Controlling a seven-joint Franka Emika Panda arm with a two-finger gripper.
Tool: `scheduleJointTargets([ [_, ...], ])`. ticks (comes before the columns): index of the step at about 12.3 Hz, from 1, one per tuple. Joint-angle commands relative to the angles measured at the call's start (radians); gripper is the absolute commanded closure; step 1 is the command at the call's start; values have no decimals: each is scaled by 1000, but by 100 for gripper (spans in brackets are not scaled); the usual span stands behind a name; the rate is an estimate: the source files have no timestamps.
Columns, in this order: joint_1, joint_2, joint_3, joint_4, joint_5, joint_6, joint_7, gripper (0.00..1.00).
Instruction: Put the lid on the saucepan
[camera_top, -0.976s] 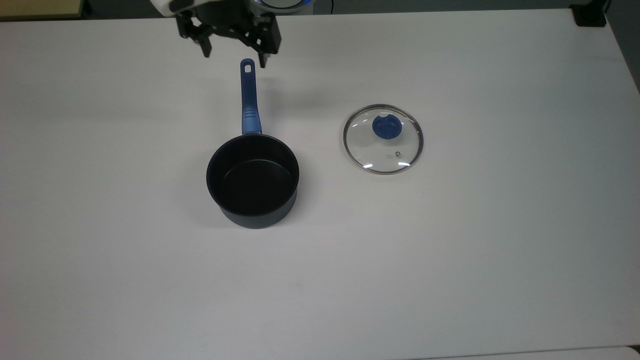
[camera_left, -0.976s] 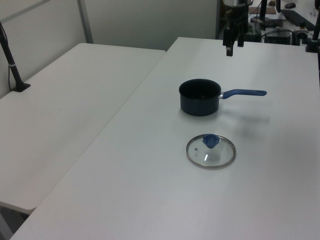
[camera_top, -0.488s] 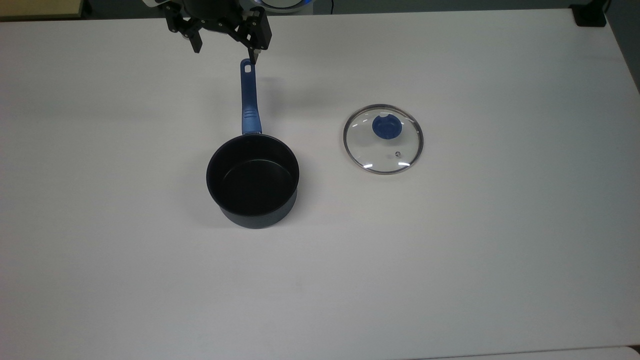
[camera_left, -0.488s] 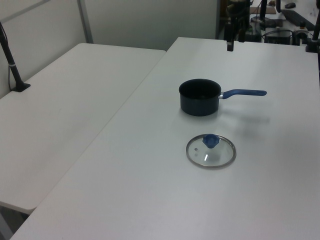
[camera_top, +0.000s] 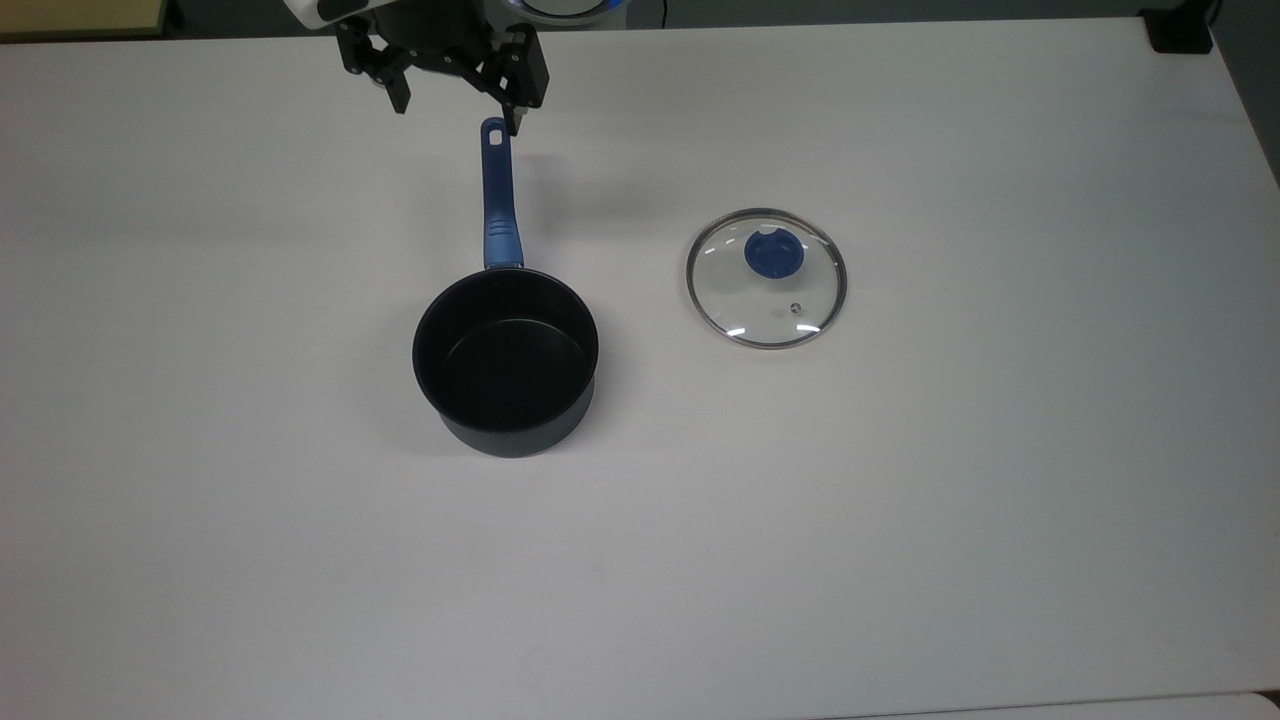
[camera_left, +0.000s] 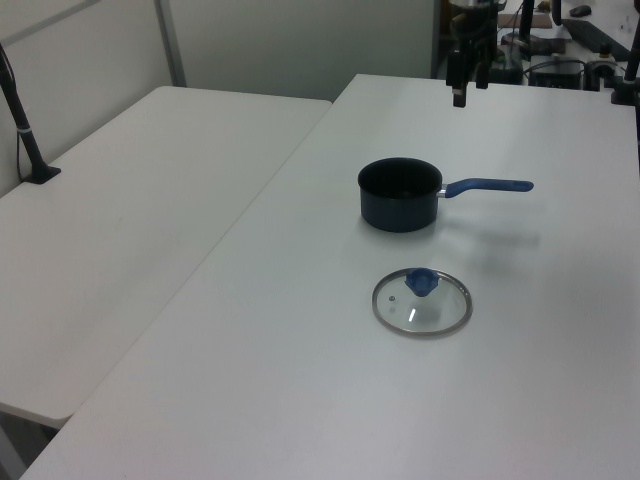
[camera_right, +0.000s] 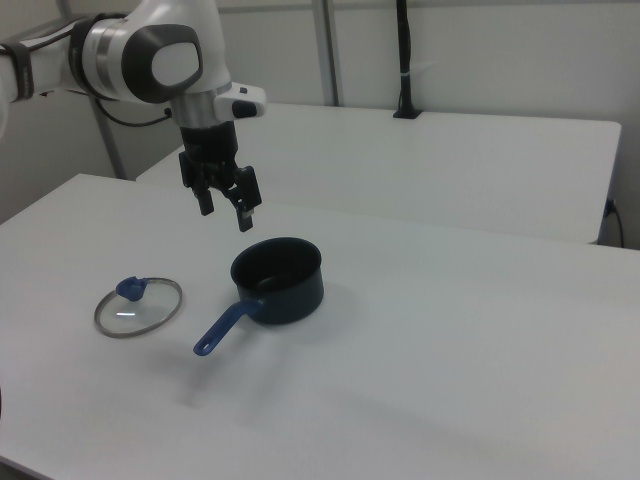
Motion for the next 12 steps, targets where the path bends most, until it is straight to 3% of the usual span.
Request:
scheduleJointTargets([
  [1,17,34,5,28,2,-2,-10,0],
  [9,231,95,9,17,18,35,-4,0],
  [12,307,100,9,-61,25,84,17,0],
])
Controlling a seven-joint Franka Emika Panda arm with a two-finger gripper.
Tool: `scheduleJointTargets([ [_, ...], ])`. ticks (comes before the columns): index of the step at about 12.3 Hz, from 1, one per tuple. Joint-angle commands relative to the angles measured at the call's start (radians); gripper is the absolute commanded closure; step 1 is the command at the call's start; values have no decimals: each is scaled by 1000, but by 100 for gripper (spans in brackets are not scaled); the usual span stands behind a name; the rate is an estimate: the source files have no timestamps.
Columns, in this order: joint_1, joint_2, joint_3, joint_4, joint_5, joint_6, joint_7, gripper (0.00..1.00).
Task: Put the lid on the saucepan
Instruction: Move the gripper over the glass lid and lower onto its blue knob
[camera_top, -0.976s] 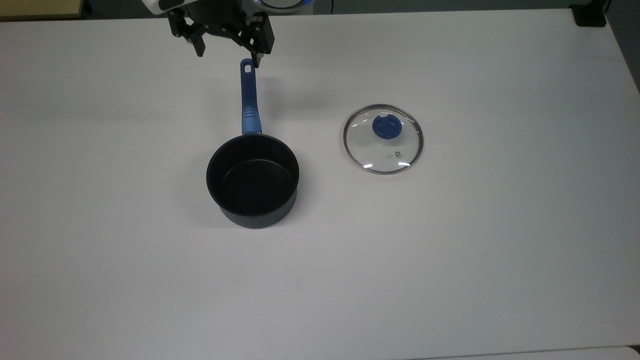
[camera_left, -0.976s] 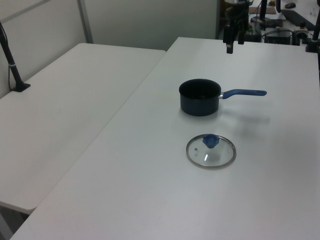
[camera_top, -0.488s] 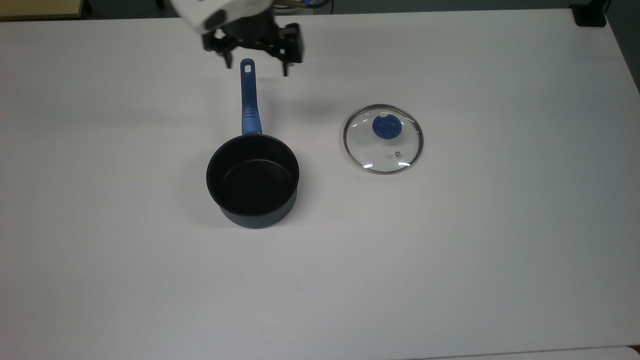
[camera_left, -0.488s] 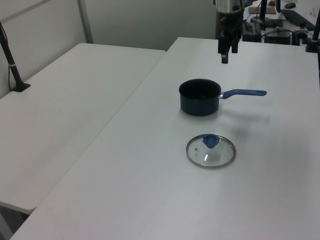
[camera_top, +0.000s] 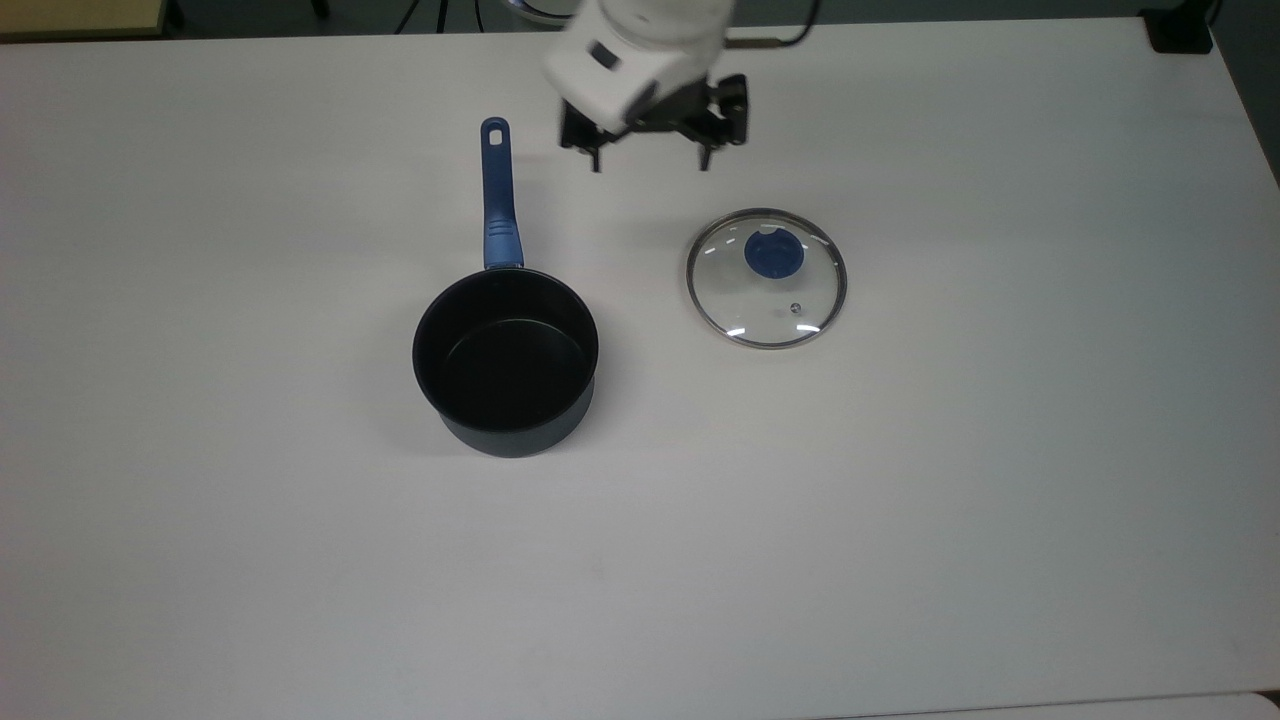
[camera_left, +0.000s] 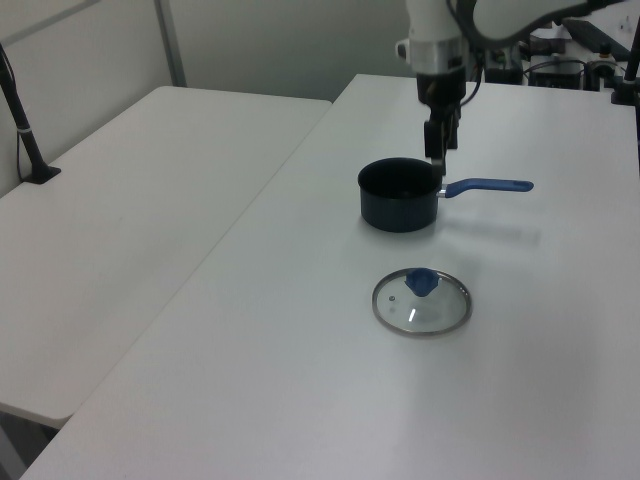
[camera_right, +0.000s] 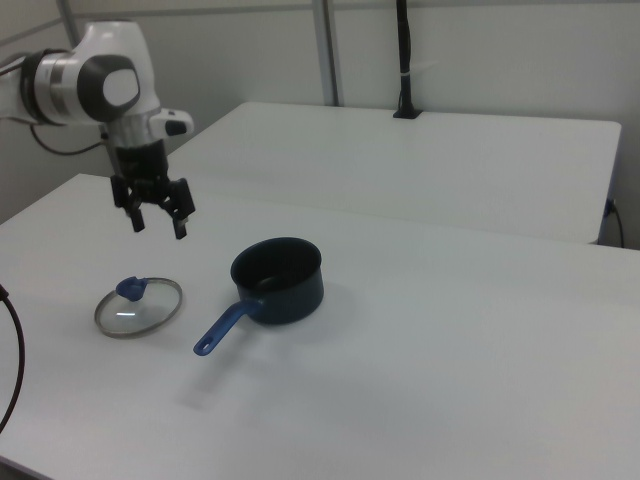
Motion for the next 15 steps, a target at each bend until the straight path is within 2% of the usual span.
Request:
scheduleJointTargets([
  [1,80,-7,-10,-97,19,96,47,0],
  [5,164,16,-10,-221,17,271,91,0],
  [7,195,86,-10,-212,17,315,130,0],
  [11,195,189,-10,-154,17,382,161,0],
  [15,189,211,-10,-120,22,385,155,0],
])
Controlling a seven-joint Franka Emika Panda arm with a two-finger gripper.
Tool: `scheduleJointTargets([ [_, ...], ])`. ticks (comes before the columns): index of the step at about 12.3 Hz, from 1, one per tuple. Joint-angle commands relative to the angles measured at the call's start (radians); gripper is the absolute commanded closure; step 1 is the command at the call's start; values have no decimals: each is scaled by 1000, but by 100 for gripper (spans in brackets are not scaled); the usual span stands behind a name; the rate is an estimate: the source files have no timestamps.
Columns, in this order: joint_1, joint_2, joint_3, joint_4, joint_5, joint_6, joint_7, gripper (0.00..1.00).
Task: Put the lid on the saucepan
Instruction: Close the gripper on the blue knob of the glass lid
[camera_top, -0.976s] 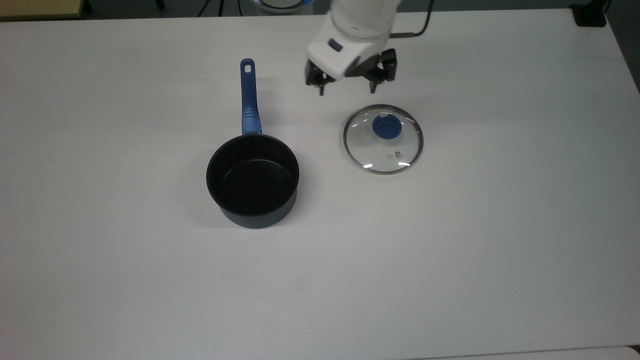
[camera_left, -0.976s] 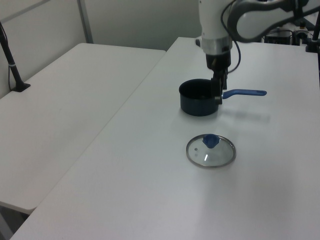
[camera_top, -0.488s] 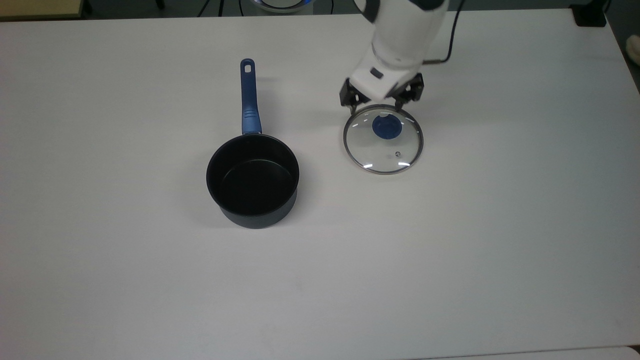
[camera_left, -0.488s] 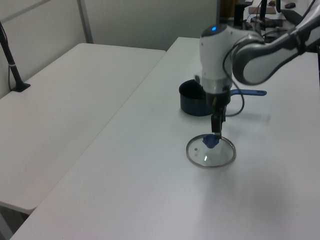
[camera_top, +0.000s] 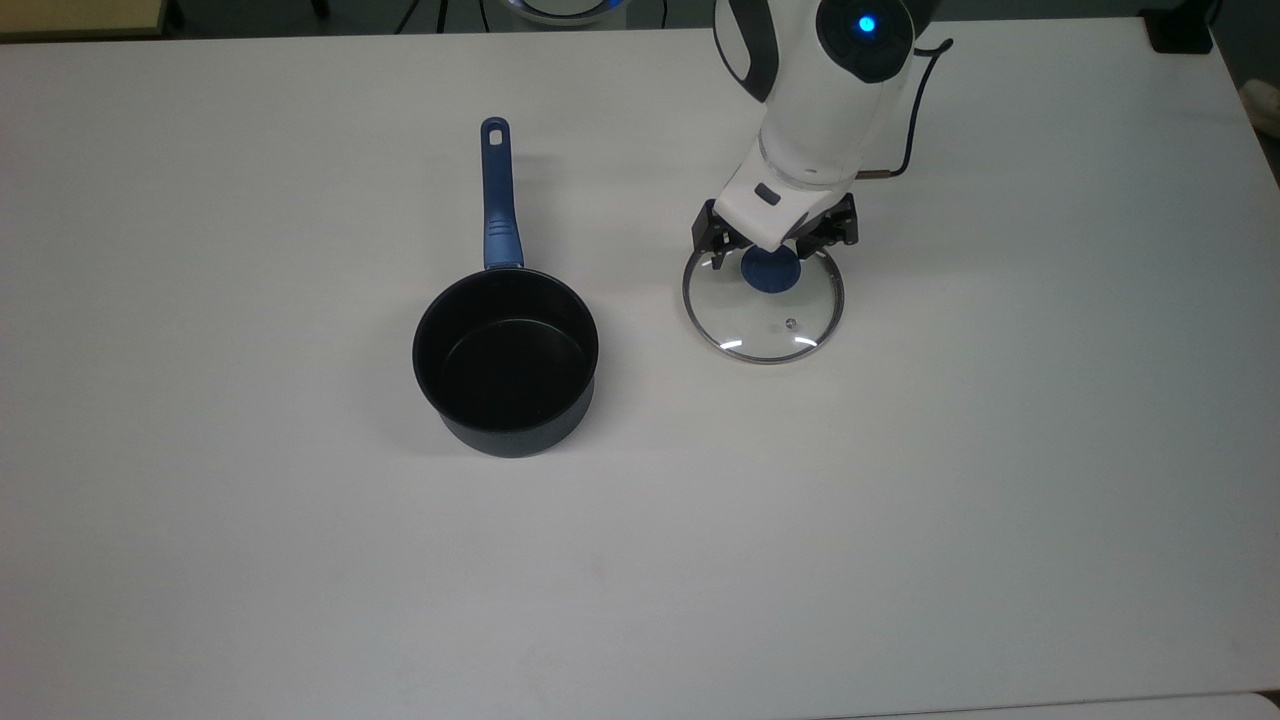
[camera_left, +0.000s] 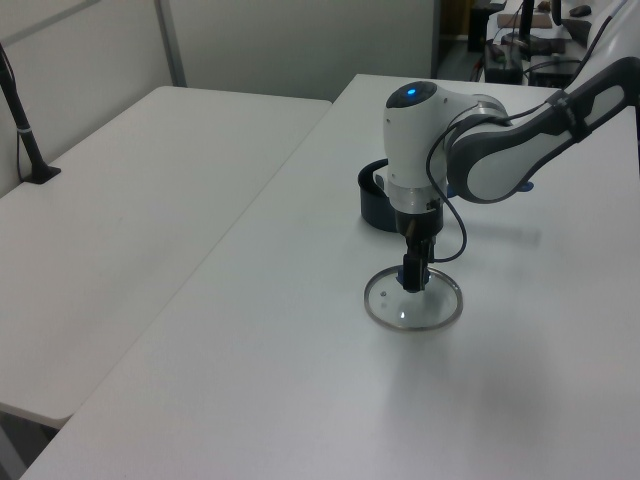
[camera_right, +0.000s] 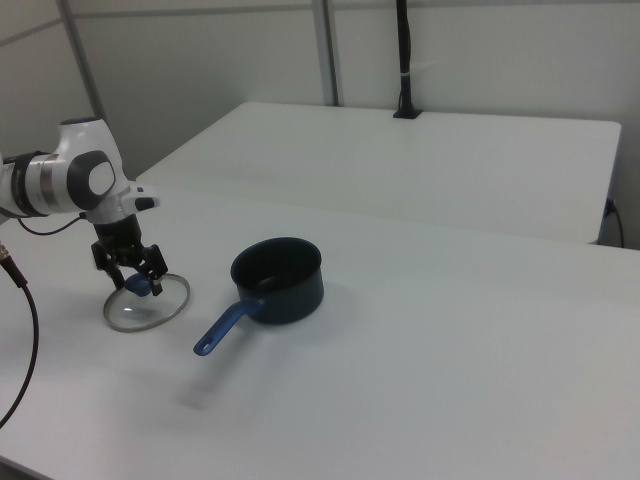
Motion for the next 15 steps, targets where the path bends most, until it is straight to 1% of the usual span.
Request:
scheduleJointTargets([
  [1,0,18,-10,34,16,11,5,0],
  [5,6,17,-10,49,16,3,7,0],
  [6,9,17,-10,49,16,2,7,5],
  [7,11,15,-10,49,16,0,7,14],
  [8,11,17,-10,49,16,2,8,19],
  [11,11,17,-10,49,15,2,10,19],
  [12,11,18,-10,51,15,2,10,22],
  [14,13,18,-10,51,15,0,8,33],
  [15,13,18,-10,49,15,0,7,43],
])
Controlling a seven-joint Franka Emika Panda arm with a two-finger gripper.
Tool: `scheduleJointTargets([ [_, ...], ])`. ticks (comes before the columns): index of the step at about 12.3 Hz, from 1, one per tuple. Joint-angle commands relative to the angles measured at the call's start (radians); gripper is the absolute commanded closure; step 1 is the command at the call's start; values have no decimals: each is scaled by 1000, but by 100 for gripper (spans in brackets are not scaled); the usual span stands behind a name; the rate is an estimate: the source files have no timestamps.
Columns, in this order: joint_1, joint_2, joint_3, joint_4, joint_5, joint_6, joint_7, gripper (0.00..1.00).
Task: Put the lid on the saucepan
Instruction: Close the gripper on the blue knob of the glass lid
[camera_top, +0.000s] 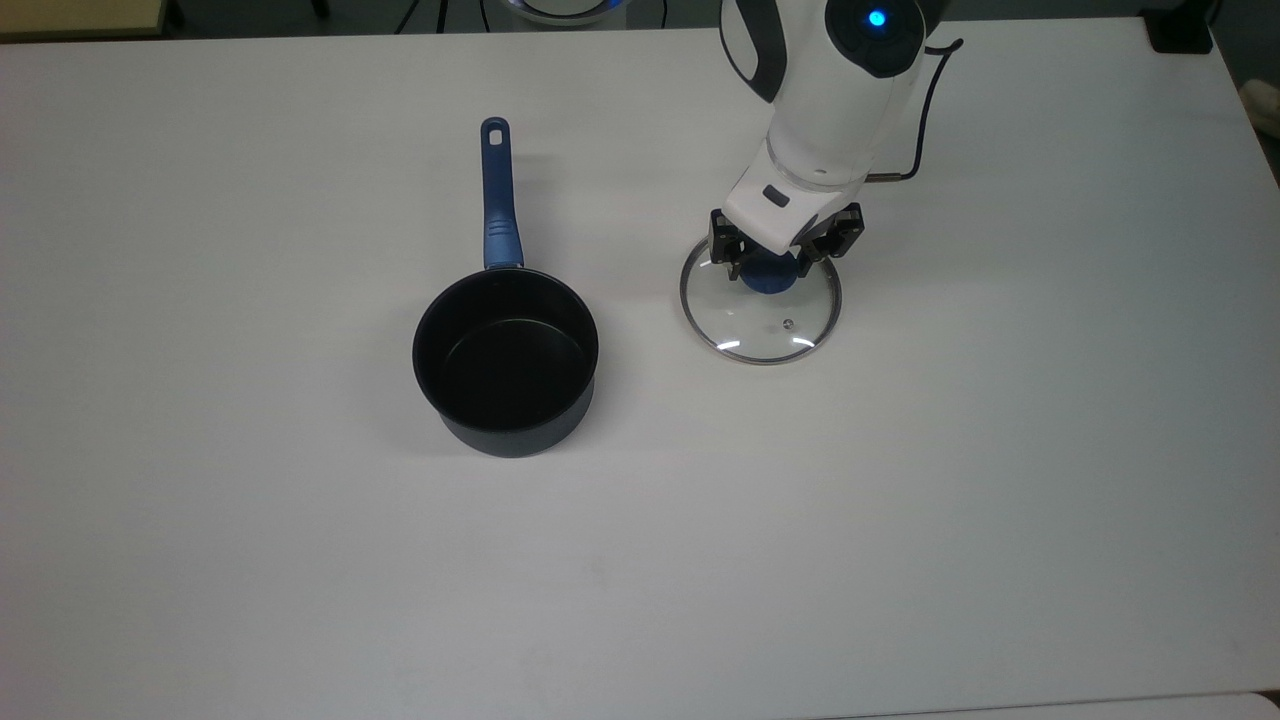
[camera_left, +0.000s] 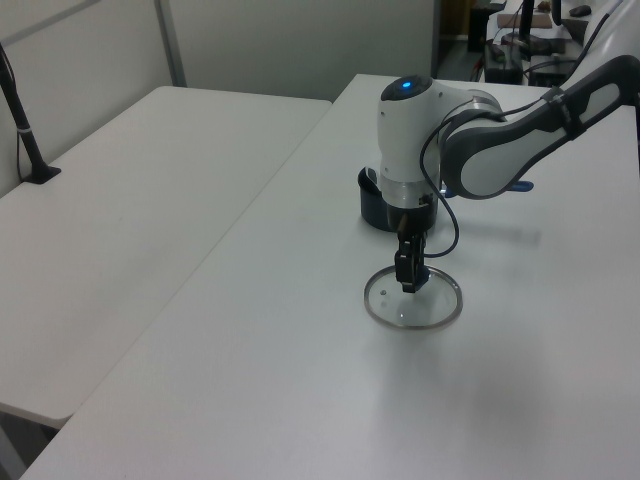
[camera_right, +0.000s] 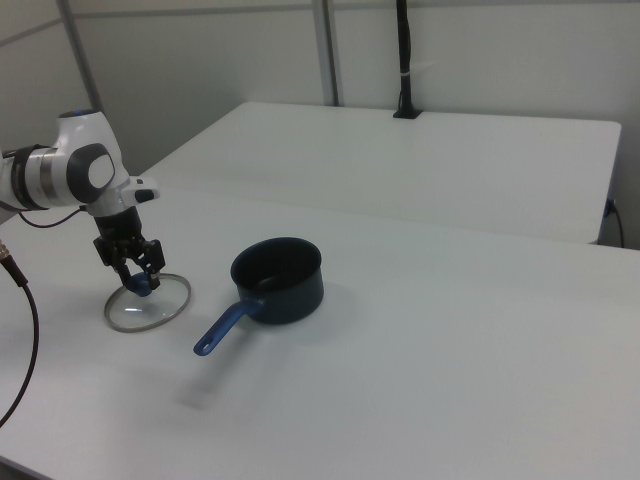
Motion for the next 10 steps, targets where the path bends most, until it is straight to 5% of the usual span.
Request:
scheduleJointTargets([
  [1,12,6,-6,8,13,-8,5,51],
  [10,12,-115,3,13,15,-167,-12,65],
])
